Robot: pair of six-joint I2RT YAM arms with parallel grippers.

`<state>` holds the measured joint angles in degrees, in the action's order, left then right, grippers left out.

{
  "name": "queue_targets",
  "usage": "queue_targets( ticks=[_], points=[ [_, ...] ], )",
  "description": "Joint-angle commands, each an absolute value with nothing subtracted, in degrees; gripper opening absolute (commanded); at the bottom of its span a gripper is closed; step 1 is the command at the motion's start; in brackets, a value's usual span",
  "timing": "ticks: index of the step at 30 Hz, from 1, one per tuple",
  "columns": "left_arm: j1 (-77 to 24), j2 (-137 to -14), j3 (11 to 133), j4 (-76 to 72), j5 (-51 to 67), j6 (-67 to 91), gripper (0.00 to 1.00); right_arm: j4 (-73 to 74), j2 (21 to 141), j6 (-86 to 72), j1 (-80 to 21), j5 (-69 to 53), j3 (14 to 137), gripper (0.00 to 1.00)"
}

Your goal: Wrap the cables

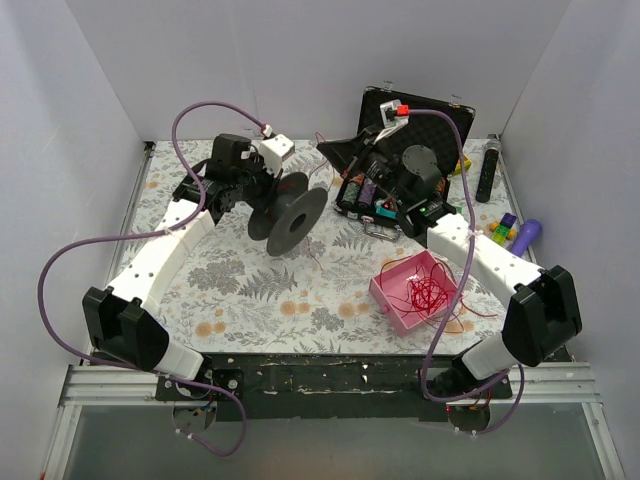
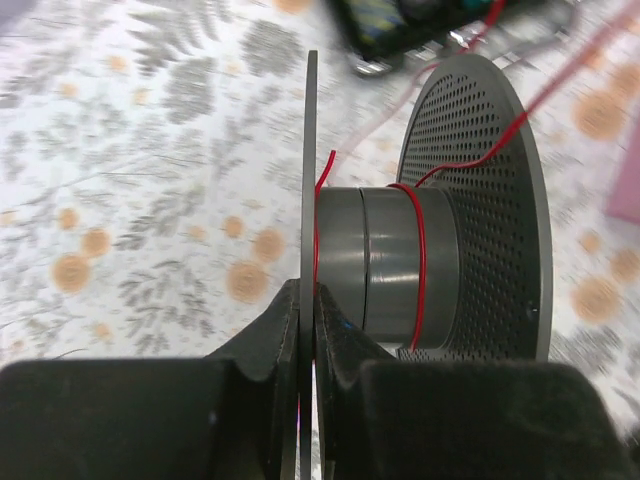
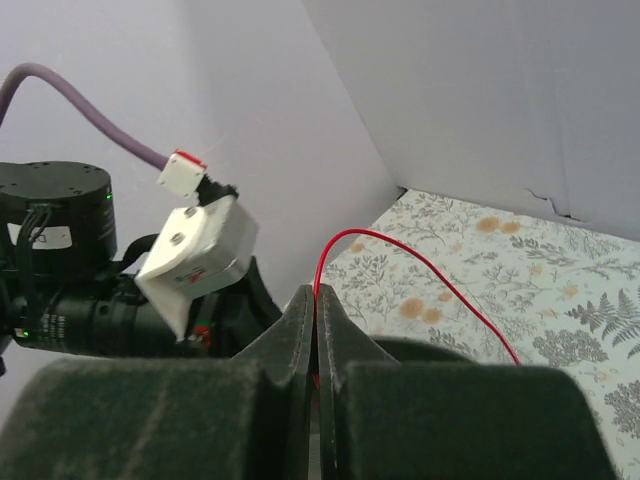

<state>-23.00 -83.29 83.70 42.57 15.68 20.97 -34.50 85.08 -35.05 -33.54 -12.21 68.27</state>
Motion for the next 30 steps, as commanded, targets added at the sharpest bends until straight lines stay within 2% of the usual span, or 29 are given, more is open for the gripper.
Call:
queue_targets(
  ticks=[1, 6, 12, 18, 21, 23, 26, 28, 30],
  points=[
    [-22.59, -82.09, 83.06, 26.30, 0.82, 24.61, 0.00, -33.67, 81.48, -29.20, -37.52, -4.07, 72.33, 0.01],
    [-22.59, -82.26, 81.65, 16.98, -10.27, 22.24, 0.00, -32.61, 80.86, -22.76, -41.92, 4.30, 71.55, 0.01],
    [-22.59, -83.23, 79.10, 4.85, -17.22, 22.76, 0.00, -39.10, 85.24, -35.22, -44.12, 0.44, 68.21, 0.01],
    [-22.59, -86.48, 81.82, 0.62, -17.58, 27.15, 0.00, -43.06, 90.96, -40.95, -46.49, -2.90, 71.19, 0.04],
    [-22.50, -87.97, 85.06, 2.01, -15.92, 29.26, 0.00, -42.10, 92.28, -40.87, -47.72, -4.56, 71.72, 0.15],
    [-22.15, -88.59, 87.79, 3.77, -14.86, 30.67, 0.00, -40.26, 92.02, -39.73, -47.90, -5.79, 70.67, 0.30],
    [-21.36, -89.03, 92.44, 6.93, -12.05, 32.51, 0.00, -37.89, 89.57, -35.79, -47.90, -7.64, 66.81, 0.43],
    [-21.09, -89.12, 96.31, 9.39, -10.29, 33.48, 0.00, -36.31, 87.98, -29.65, -47.99, -11.49, 64.96, 0.60],
    [-21.09, -88.77, 98.69, 11.68, -8.18, 34.19, 0.00, -31.58, 86.67, -22.45, -47.99, -15.19, 64.25, 0.70]
  ],
)
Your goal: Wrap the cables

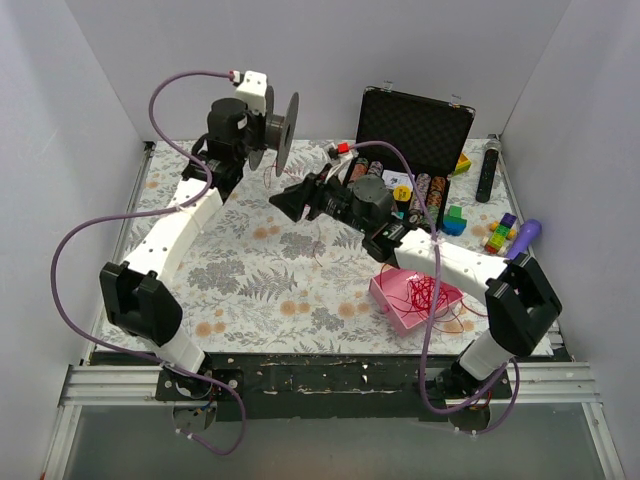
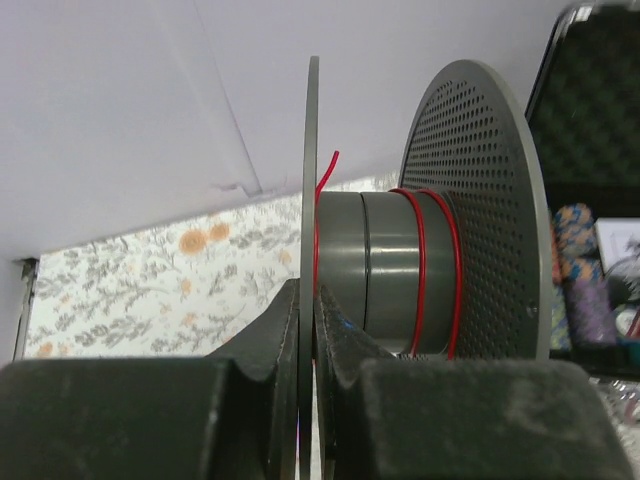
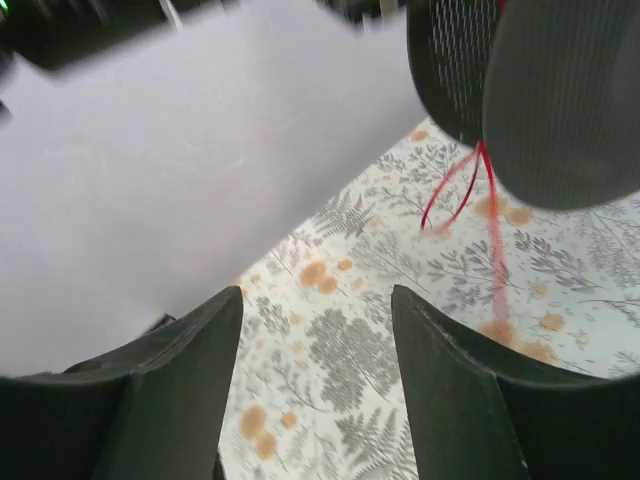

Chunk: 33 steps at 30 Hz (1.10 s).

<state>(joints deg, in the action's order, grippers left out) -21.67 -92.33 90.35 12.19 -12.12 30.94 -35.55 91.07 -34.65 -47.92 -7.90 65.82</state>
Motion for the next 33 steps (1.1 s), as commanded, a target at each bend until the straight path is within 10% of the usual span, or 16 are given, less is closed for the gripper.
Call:
queue_targets(
  ticks=[1, 14, 33],
  points=[
    [-21.09, -88.51, 99.92, 12.82, -7.30, 34.71, 0.00, -29.55, 85.79, -18.67, -48.08, -16.16, 63.29, 0.72],
    [-21.09, -86.92, 119.16, 28.38, 4.30, 38.50, 0.00, -20.57, 74.18, 18.36, -46.94, -11.43, 49.83, 0.92],
    [-21.09, -88.85, 133.41, 35.77, 12.92, 39.46, 0.00, -24.61, 91.92, 15.64, -40.25, -25.83, 60.28, 0.94]
  ],
)
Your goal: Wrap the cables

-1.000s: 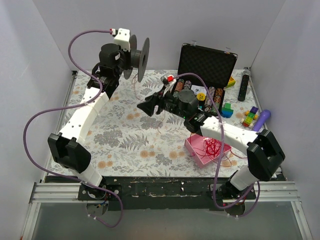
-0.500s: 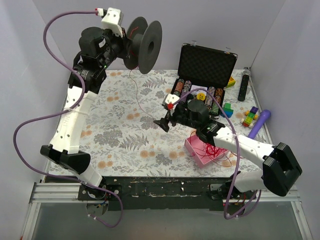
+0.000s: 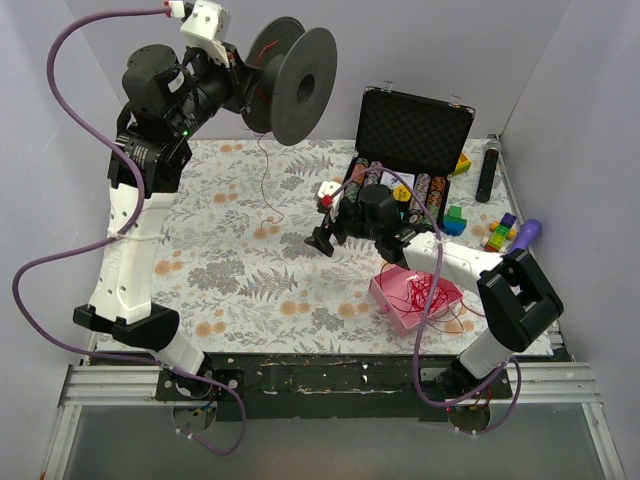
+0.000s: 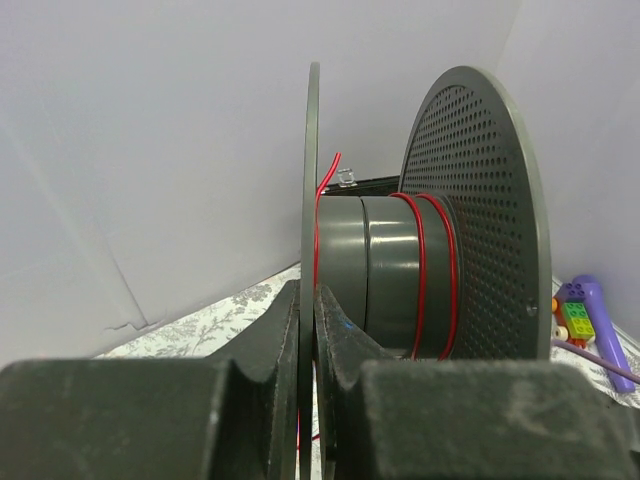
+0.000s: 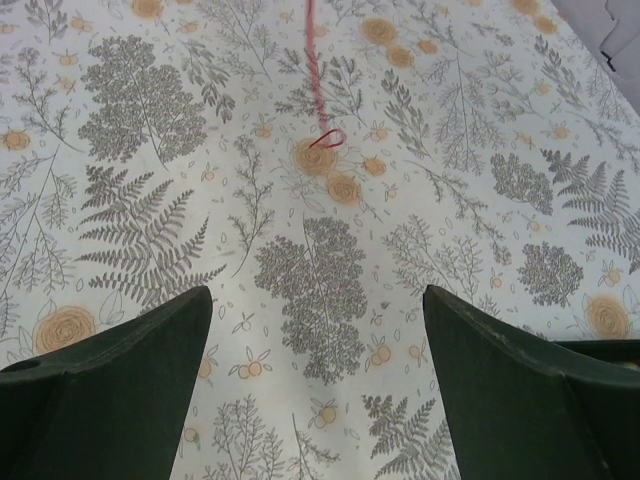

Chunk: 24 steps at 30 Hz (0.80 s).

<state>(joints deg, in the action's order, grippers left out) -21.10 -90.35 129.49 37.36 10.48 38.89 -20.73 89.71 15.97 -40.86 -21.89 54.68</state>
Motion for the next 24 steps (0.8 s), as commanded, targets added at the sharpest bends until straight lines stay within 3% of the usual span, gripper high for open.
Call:
queue_targets(
  ticks=[1, 16, 24],
  points=[
    [-21.09, -88.86, 133.77, 35.95, 12.92, 39.38, 0.00, -25.13, 92.63, 15.47, -40.25, -26.62, 61.08, 0.94],
    [-21.09, -89.03, 135.09, 36.91, 14.94, 39.73, 0.00, -28.31, 98.96, 10.20, -40.34, -43.14, 66.35, 0.93],
    [-21.09, -89.56, 135.44, 37.09, 15.29, 39.55, 0.00, -19.08, 98.18, 13.80, -39.03, -34.29, 68.38, 0.92]
  ],
)
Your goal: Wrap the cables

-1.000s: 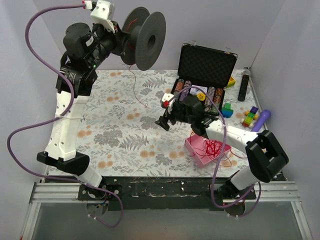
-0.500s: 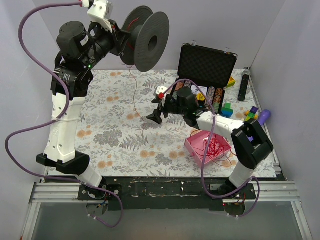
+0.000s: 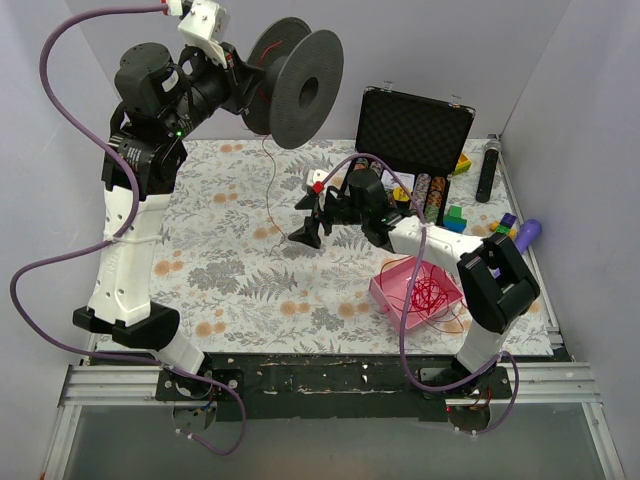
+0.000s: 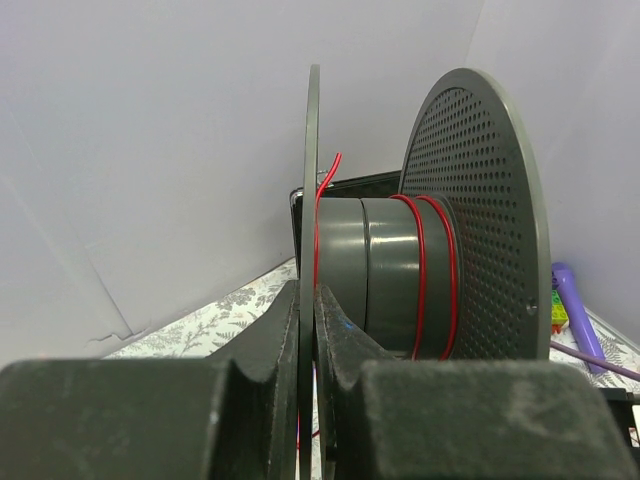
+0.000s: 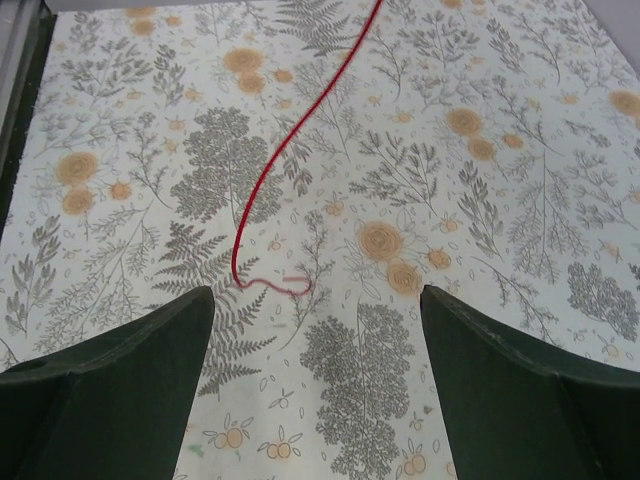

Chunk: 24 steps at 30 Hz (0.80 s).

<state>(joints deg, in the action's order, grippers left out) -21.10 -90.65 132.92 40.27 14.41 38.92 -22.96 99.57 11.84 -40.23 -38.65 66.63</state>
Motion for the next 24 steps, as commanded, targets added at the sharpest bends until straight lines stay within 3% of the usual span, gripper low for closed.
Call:
queue_targets(
  ticks=[1, 8, 17, 18, 23, 24],
  points=[
    [-21.09, -89.56, 135.44, 37.18, 15.21, 39.55, 0.00, -18.55, 97.30, 14.15, -38.68, -33.93, 68.03, 0.92],
    [-21.09, -89.82, 135.79, 37.18, 15.20, 39.29, 0.00, -24.50, 93.08, 10.29, -40.25, -34.81, 63.38, 0.94],
    [-21.09, -90.18, 136.41, 37.09, 15.29, 39.02, 0.00, -35.68, 102.29, 0.80, -40.96, -34.53, 67.41, 0.91],
    [-21.18, -89.91, 136.41, 37.18, 15.38, 38.94, 0.00, -36.12, 103.17, 0.44, -40.96, -35.67, 67.93, 0.86],
    [-21.09, -89.39, 136.84, 38.23, 16.61, 39.11, 0.00, -40.16, 106.08, -7.11, -40.08, -37.88, 65.84, 0.04],
    [-21.09, -89.21, 137.02, 39.10, 17.48, 39.11, 0.00, -41.47, 106.17, -8.86, -39.12, -37.18, 64.70, 0.01]
  ],
)
